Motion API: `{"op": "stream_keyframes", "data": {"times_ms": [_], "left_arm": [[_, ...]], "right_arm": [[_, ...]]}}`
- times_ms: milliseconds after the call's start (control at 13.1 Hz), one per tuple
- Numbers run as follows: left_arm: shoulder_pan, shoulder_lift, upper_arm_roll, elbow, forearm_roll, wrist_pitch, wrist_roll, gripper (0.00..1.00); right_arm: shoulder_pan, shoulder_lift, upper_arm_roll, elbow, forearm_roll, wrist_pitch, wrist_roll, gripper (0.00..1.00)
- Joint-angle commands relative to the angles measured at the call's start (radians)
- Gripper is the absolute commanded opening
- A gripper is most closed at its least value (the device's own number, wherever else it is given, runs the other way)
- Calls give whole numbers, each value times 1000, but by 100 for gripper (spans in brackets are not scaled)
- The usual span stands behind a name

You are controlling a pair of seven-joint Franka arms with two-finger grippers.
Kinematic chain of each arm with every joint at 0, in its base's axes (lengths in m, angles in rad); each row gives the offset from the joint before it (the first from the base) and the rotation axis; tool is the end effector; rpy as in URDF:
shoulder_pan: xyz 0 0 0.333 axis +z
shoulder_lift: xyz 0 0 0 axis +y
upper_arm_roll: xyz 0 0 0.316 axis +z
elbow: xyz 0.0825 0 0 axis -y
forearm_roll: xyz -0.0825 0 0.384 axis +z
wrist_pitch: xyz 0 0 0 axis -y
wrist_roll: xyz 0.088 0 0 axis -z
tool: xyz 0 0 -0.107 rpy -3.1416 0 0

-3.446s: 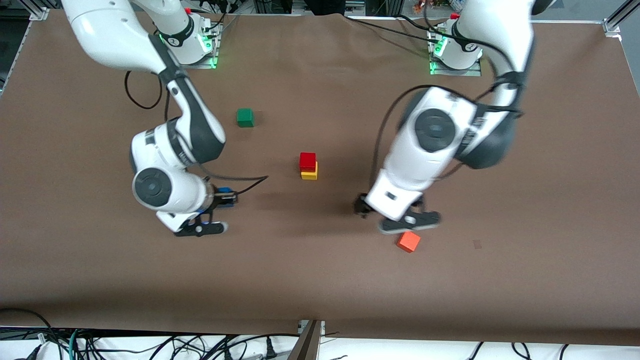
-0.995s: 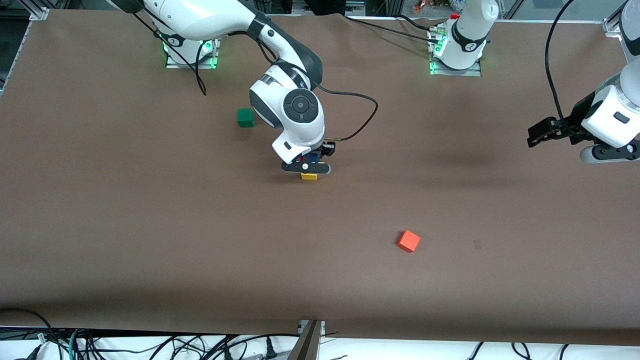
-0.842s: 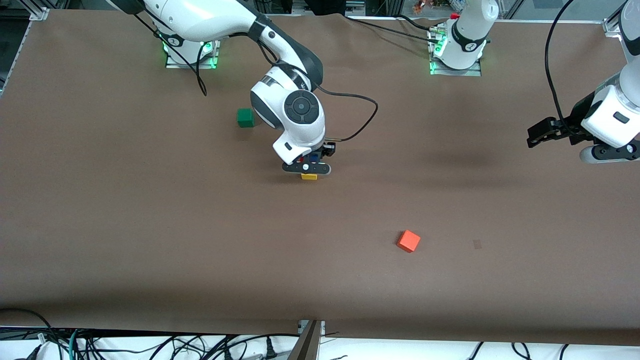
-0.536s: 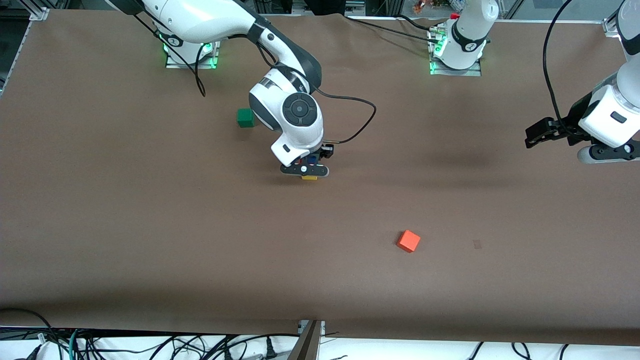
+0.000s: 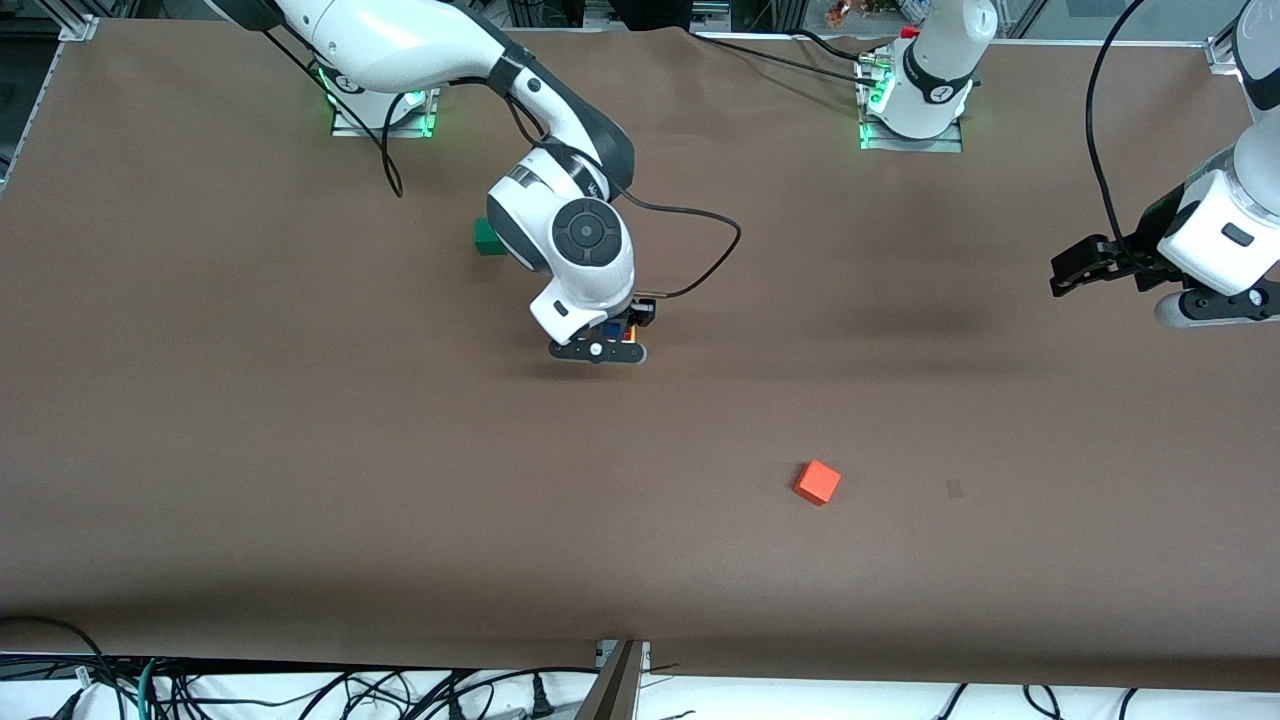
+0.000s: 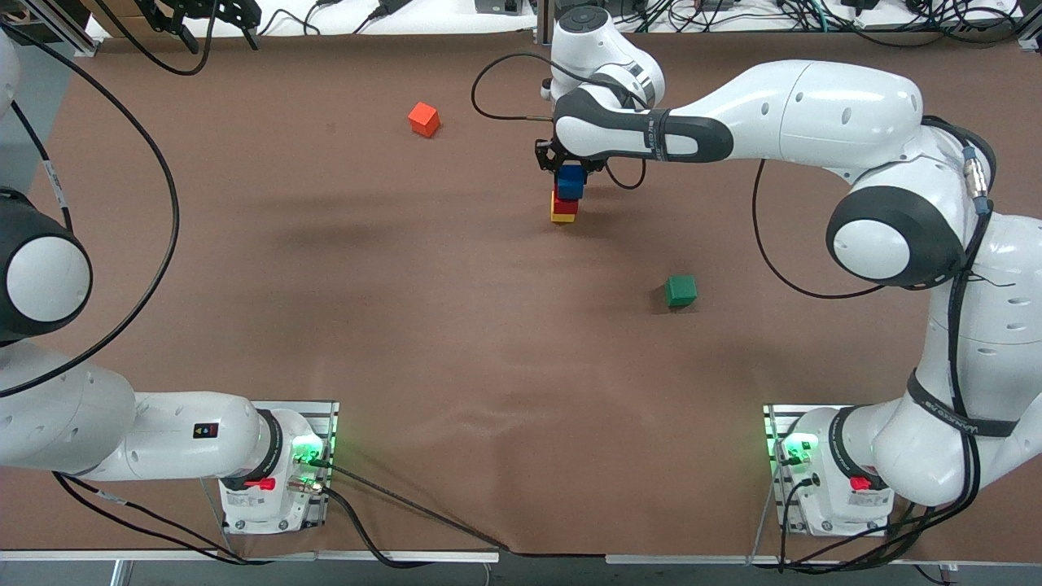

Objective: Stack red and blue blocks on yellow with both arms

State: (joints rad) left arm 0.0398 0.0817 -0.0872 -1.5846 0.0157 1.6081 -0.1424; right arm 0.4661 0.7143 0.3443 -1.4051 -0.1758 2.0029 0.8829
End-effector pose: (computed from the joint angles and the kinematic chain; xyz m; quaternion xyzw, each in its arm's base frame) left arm 0.5792 -0.0240 0.5750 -0.9985 -0.0470 0.0284 0.0070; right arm 0.5350 0.4773 0.2921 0.9982 -0.0313 -0.0505 0.0048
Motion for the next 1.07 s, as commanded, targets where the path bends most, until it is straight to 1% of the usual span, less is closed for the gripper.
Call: {"op": "stream_keyframes", "data": {"times_ms": [0, 459, 536, 995], "left_arm": [[3, -13, 0, -6, -17, 6, -2, 100], [5, -13, 0, -6, -17, 4, -2, 100], [5, -13, 0, -6, -17, 4, -2, 100], [6, -13, 0, -6, -17, 4, -2, 100]], "right_arm": [[-1, 4, 7, 2, -11, 10, -7, 33], [0, -1, 9, 11, 6, 0, -7, 33], [2, -1, 9, 11, 6, 0, -6, 36], [14, -1, 10, 9, 6, 0, 7, 38]]}}
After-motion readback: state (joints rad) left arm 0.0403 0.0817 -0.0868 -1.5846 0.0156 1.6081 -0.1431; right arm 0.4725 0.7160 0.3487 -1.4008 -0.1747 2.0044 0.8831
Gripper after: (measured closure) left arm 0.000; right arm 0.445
